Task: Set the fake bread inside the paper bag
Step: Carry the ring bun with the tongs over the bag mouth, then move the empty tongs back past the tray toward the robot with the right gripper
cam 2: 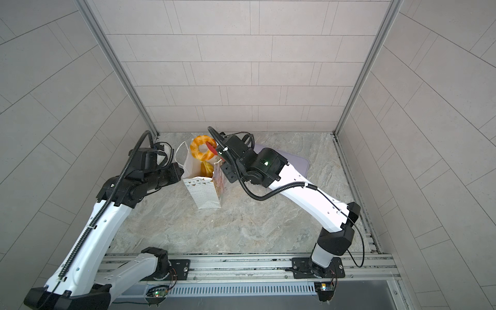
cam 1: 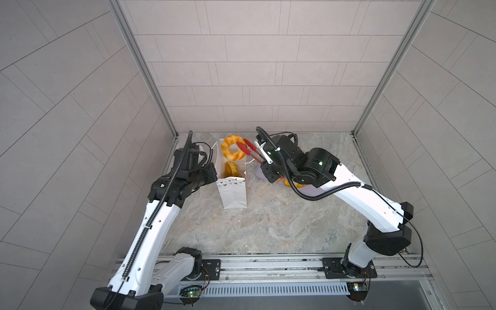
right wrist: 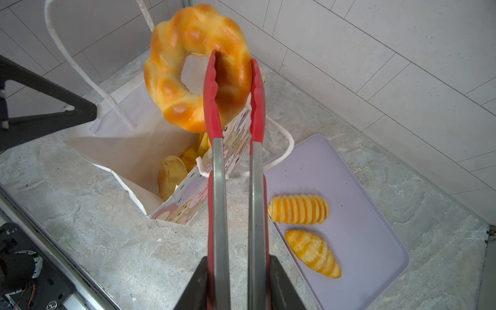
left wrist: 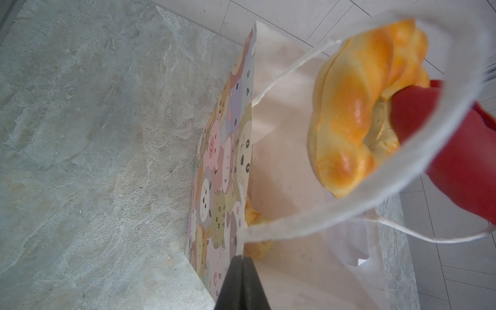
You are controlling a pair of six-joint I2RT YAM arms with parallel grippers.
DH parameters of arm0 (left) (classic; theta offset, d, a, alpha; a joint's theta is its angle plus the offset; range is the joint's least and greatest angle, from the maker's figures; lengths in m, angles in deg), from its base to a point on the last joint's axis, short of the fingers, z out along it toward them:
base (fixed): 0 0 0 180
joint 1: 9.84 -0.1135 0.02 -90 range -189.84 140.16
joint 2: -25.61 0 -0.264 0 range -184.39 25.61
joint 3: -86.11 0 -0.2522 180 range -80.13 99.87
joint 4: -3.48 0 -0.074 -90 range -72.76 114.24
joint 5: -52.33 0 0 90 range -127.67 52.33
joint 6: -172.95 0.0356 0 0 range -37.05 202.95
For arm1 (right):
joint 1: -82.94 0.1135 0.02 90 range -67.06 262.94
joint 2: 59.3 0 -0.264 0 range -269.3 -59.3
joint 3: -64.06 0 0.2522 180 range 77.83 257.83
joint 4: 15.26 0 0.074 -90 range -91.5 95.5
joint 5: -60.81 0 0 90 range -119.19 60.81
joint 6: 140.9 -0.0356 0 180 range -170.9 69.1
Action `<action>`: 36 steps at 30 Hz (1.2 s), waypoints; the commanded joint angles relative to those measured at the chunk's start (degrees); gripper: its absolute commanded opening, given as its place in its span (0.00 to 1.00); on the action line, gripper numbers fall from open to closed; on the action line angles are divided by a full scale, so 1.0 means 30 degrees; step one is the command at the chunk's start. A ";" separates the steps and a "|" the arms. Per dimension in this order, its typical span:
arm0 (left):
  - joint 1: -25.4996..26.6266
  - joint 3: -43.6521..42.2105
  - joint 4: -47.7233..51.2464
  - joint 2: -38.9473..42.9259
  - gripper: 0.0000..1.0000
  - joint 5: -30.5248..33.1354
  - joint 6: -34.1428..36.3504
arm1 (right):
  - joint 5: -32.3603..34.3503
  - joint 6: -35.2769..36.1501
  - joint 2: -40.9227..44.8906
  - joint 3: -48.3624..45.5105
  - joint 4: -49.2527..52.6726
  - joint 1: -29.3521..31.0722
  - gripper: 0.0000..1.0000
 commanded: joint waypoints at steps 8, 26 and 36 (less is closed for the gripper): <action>0.0068 0.0043 -0.0200 0.0214 0.07 0.0039 -0.0067 | 0.0255 0.0241 0.0247 0.0375 -0.0126 0.0145 0.42; 0.0070 0.0033 -0.0219 0.0150 0.08 0.0055 -0.0040 | -0.0046 0.0077 0.0348 0.2004 -0.0371 0.0130 0.45; 0.0068 0.0146 -0.0185 0.0124 0.33 0.0109 -0.0008 | 0.0772 0.0036 0.1421 0.2048 -0.0665 -0.0142 0.45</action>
